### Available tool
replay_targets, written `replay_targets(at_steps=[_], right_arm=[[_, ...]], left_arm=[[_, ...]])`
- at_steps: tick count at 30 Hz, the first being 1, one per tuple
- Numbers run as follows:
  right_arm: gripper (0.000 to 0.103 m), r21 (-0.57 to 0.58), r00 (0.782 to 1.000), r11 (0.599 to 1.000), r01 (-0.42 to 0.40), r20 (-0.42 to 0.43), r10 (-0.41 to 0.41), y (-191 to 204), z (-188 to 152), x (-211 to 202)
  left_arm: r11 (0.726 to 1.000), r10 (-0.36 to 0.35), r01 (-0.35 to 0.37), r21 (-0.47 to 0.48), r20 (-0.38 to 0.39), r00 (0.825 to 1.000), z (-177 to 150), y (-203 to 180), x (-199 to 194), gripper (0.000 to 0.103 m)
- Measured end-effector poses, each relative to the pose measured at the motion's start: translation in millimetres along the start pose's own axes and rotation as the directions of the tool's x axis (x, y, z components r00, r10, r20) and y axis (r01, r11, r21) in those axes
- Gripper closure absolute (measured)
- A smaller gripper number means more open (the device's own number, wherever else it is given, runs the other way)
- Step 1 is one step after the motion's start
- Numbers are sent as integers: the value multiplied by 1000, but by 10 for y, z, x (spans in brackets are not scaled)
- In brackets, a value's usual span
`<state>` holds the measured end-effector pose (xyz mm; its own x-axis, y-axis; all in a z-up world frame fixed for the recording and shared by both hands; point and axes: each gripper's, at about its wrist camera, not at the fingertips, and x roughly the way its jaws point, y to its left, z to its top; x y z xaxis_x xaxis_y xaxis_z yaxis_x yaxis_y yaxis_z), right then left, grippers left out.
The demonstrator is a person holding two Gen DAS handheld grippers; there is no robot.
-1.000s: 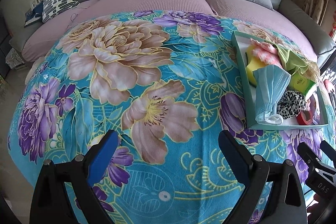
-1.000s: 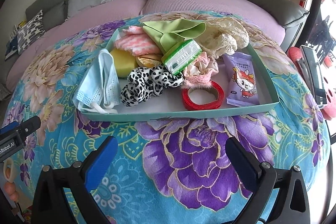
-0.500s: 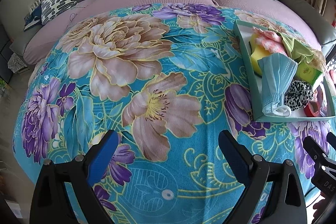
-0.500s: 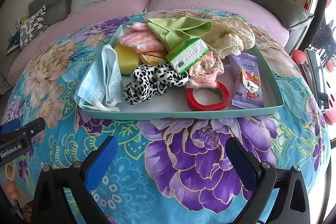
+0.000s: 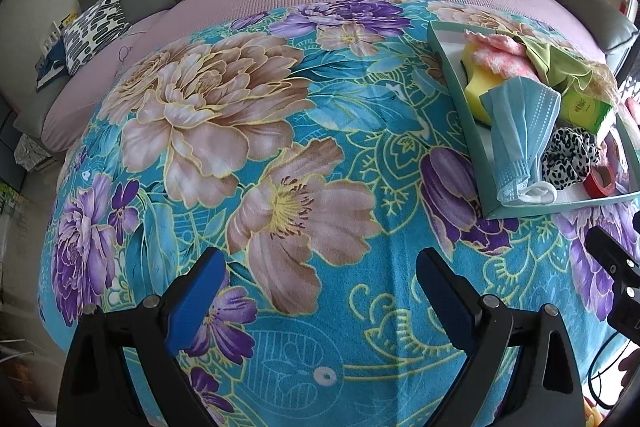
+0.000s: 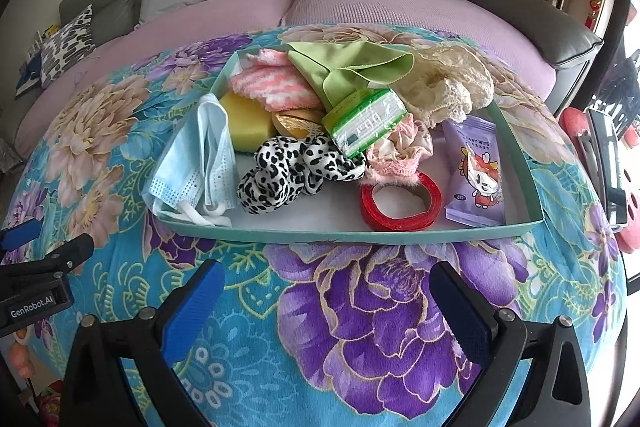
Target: Organize soft objects
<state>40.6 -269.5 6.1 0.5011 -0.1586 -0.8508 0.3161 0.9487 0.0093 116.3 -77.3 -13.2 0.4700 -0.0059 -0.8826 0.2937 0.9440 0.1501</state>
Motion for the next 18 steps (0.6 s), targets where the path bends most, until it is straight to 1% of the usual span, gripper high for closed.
replay_targets(at_steps=[5,18], right_arm=[[0,-8,1000,1000,2,7,-2,17,13,-1],[0,-20,1000,1000,9,9,-9,47,21,13]], left_arm=[[1000,12,-12,7,-6,1000,-1,16,11,7],[1000,11,-11,-13,-7,1000,6,70,17,7]])
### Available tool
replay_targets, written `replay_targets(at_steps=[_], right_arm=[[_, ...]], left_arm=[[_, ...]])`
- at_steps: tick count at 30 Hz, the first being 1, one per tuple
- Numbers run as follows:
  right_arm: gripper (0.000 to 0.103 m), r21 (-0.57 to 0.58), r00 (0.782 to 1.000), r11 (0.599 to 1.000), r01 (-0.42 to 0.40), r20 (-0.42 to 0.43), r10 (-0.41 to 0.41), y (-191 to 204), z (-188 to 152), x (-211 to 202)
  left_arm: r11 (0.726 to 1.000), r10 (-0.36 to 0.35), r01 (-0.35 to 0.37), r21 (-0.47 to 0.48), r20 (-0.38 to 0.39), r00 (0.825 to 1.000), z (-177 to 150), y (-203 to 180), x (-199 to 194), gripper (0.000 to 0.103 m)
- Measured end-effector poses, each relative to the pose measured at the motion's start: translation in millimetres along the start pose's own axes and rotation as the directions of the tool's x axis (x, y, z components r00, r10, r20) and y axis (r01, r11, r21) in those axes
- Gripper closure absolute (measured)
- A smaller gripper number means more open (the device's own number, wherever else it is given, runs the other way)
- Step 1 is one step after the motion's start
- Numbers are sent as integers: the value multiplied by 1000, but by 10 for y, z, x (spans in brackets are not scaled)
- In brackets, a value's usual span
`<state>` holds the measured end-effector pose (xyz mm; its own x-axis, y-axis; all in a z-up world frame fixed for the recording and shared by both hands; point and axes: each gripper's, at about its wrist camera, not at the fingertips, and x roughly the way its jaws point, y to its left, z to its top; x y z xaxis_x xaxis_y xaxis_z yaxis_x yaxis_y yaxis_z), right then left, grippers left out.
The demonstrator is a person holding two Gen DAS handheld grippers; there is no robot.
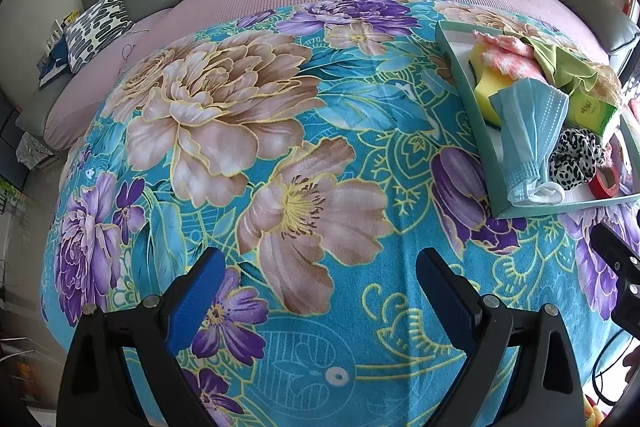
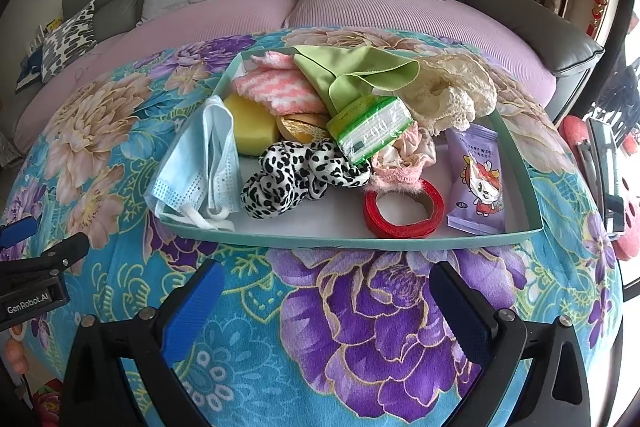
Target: Organize soft objects
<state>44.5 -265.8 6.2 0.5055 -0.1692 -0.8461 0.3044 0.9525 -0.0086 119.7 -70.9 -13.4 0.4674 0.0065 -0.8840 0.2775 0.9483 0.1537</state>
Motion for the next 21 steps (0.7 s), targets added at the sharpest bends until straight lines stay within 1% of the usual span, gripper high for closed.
replay_targets(at_steps=[21], right_arm=[[0,-9,1000,1000,0,-6,0,1,-6,7]], left_arm=[[1000,1,-1,-13,-6,1000,5,11,19,7]])
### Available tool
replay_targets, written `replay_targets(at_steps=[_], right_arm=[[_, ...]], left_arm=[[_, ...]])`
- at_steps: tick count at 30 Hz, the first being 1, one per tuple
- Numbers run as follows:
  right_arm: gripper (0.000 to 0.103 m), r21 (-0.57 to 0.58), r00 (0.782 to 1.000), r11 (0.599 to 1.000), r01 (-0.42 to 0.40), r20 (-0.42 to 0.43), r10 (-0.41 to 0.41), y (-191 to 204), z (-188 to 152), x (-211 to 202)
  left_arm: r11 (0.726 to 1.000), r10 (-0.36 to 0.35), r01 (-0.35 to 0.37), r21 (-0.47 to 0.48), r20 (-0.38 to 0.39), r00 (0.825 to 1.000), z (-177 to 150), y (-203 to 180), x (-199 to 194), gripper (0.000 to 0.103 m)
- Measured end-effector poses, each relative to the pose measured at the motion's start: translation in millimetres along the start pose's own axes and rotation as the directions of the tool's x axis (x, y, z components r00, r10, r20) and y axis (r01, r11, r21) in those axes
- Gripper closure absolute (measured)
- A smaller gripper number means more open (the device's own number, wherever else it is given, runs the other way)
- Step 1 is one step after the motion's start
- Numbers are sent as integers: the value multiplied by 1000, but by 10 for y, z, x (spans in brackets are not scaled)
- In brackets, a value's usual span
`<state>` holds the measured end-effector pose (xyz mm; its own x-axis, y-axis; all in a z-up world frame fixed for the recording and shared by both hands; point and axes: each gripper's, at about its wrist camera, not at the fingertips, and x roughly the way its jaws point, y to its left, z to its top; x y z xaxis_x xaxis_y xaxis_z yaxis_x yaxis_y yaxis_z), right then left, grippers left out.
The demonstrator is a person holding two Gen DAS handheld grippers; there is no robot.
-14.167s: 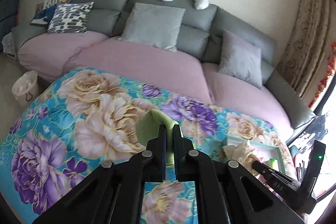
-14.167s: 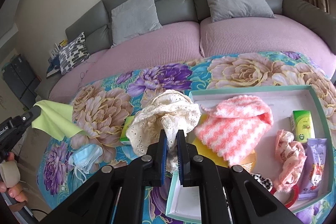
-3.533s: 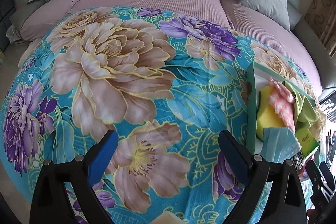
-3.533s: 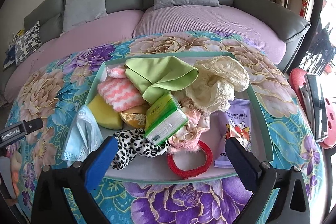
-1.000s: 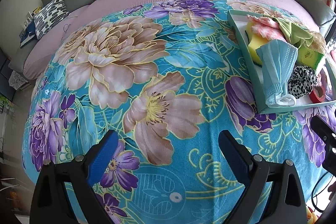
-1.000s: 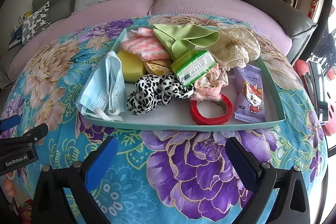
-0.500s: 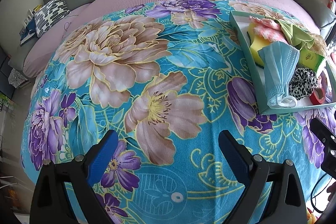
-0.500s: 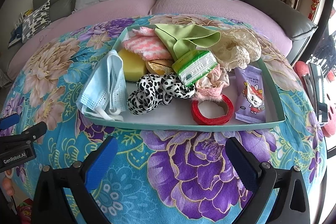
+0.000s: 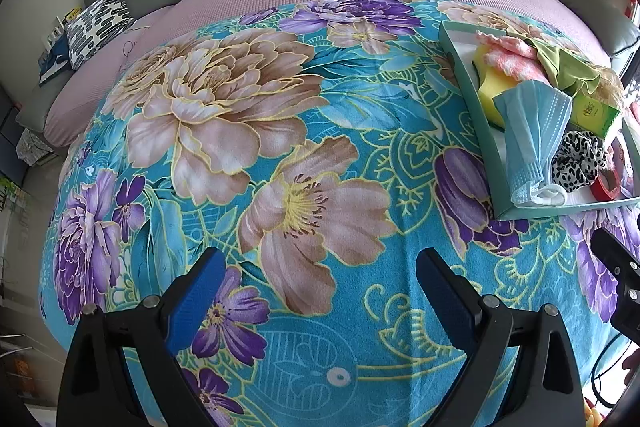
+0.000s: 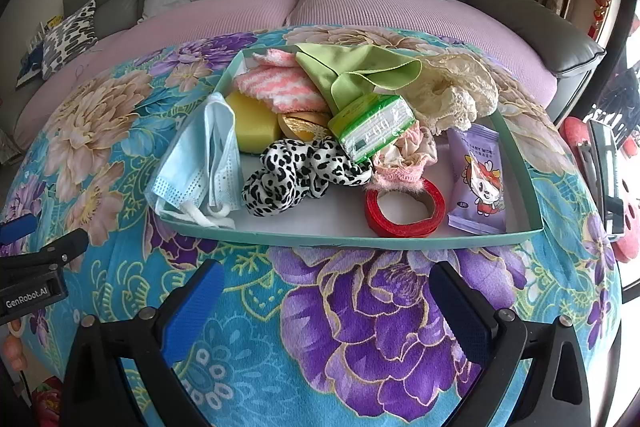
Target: Organize soft objects
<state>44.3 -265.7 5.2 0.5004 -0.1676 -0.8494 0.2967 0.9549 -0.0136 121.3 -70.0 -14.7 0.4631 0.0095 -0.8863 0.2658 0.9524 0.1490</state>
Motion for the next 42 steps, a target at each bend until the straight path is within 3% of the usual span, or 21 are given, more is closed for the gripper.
replay_targets(at_steps=[42], right_arm=[[0,-6,1000,1000,-2,-23,2,2,-39,66]], left_arm=[[1000,-3,3,-25,13,1000,-6,28,-16,7]])
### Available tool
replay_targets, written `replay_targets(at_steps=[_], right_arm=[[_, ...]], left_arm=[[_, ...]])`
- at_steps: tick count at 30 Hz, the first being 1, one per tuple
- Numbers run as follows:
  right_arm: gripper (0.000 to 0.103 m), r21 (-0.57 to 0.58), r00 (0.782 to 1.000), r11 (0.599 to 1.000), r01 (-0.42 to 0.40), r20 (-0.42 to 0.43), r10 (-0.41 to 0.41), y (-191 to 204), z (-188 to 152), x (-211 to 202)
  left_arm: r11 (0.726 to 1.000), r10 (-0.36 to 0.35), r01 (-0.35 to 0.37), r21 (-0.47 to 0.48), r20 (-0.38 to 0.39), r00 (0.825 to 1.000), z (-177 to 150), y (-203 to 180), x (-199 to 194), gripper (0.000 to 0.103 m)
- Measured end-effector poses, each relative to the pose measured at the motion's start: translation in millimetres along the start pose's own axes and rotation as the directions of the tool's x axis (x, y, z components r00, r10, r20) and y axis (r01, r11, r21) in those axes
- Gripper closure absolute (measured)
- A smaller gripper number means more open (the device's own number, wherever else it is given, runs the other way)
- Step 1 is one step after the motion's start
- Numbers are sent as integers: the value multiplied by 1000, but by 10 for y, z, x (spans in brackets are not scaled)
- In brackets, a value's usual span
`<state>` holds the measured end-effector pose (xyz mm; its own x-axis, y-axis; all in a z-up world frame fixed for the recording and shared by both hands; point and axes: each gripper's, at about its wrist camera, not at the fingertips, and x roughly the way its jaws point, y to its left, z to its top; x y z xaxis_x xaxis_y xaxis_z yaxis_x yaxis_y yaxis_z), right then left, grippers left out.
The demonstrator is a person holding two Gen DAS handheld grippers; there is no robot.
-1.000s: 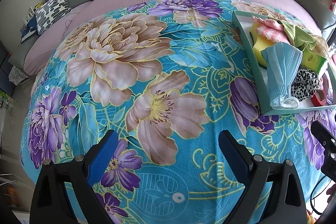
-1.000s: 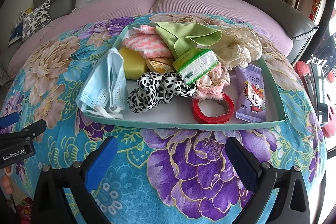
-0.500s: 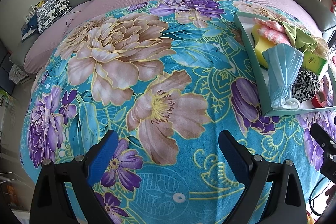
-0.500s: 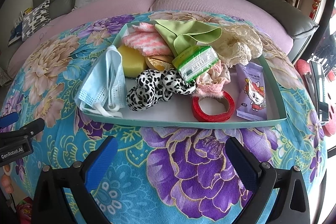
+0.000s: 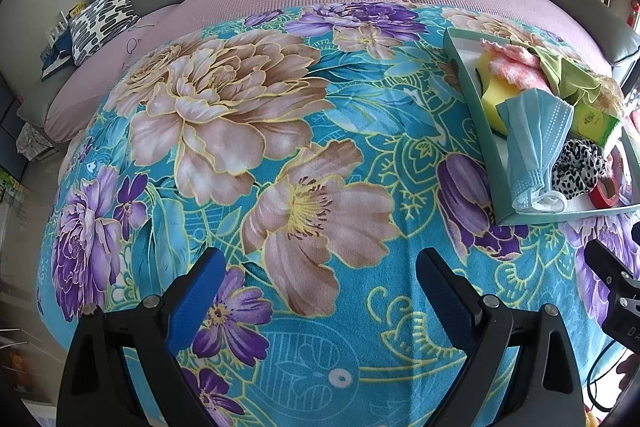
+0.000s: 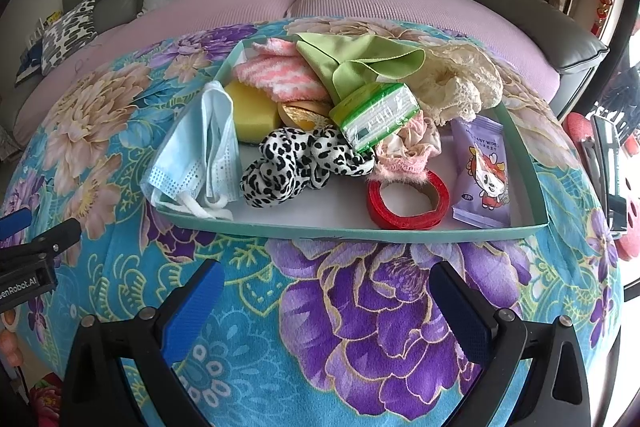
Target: Organize soft objects
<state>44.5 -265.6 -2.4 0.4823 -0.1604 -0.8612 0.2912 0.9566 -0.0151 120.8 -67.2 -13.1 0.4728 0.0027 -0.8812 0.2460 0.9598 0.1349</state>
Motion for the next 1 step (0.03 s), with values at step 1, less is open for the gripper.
replay_targets(at_steps=[1], right_arm=[[0,0,1000,1000,0,-1,0,1,-5,1]], left_arm=[[1000,-2,2,2,-1,1000,0,-6,2,7]])
